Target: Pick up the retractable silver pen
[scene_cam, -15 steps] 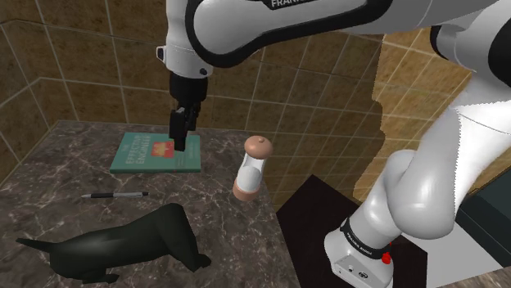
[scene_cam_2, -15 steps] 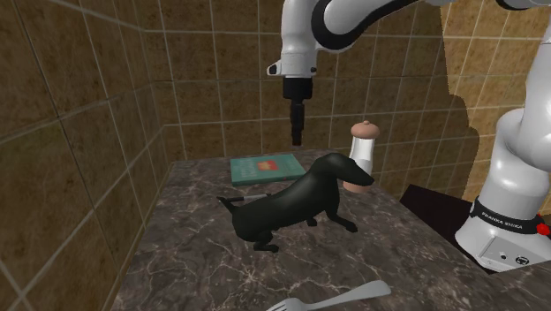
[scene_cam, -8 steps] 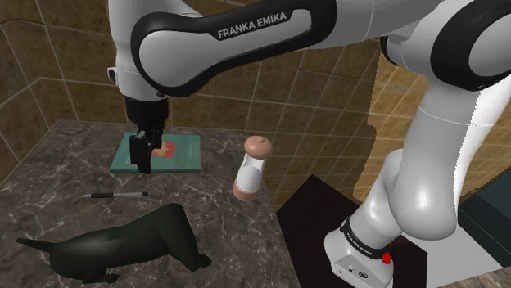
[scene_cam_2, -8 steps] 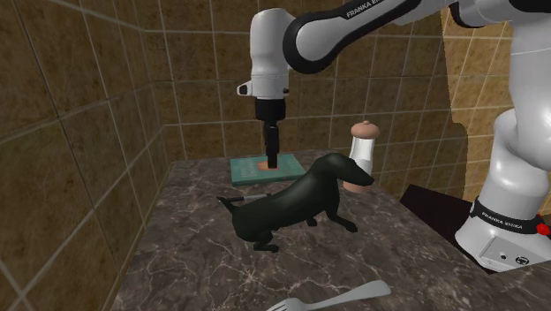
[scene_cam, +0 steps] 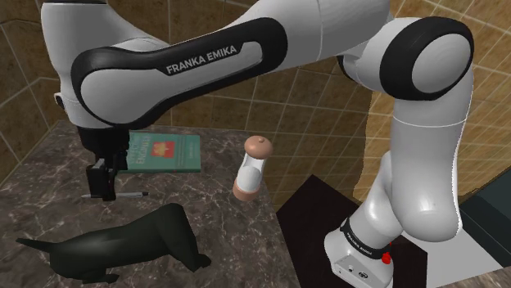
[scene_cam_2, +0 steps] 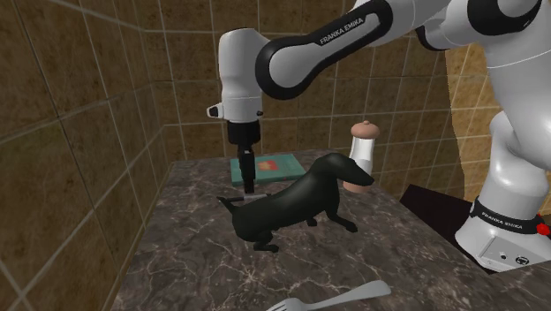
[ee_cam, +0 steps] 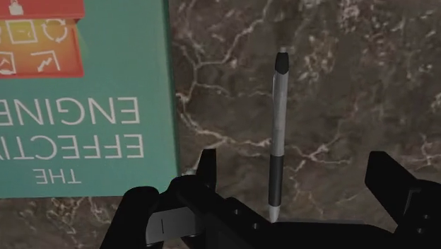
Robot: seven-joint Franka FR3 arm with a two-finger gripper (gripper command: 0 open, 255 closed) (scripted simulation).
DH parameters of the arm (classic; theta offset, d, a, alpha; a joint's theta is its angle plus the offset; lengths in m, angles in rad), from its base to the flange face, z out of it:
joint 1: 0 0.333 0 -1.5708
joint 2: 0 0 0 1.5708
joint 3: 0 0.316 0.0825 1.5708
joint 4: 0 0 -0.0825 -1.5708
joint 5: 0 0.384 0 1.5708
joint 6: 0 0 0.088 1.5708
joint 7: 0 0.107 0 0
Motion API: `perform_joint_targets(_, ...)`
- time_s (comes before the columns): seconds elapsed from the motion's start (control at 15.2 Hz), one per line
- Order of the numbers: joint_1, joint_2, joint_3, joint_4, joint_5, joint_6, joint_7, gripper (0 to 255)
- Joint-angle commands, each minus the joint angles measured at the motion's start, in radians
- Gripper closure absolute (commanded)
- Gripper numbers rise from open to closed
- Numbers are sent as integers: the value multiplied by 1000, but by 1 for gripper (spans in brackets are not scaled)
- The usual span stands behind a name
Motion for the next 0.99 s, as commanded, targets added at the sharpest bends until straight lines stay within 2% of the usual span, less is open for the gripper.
perform_joint_targets(0.0, 5, 20, -2, 3, -7, 16, 1, 0)
perform_joint_targets(0.4, 8, 45, -7, -22, -16, 65, 4, 0)
perform_joint_targets(0.46, 8, 44, -7, -23, -15, 66, 4, 255)
perform_joint_targets(0.92, 9, 43, -7, -26, -15, 68, 6, 255)
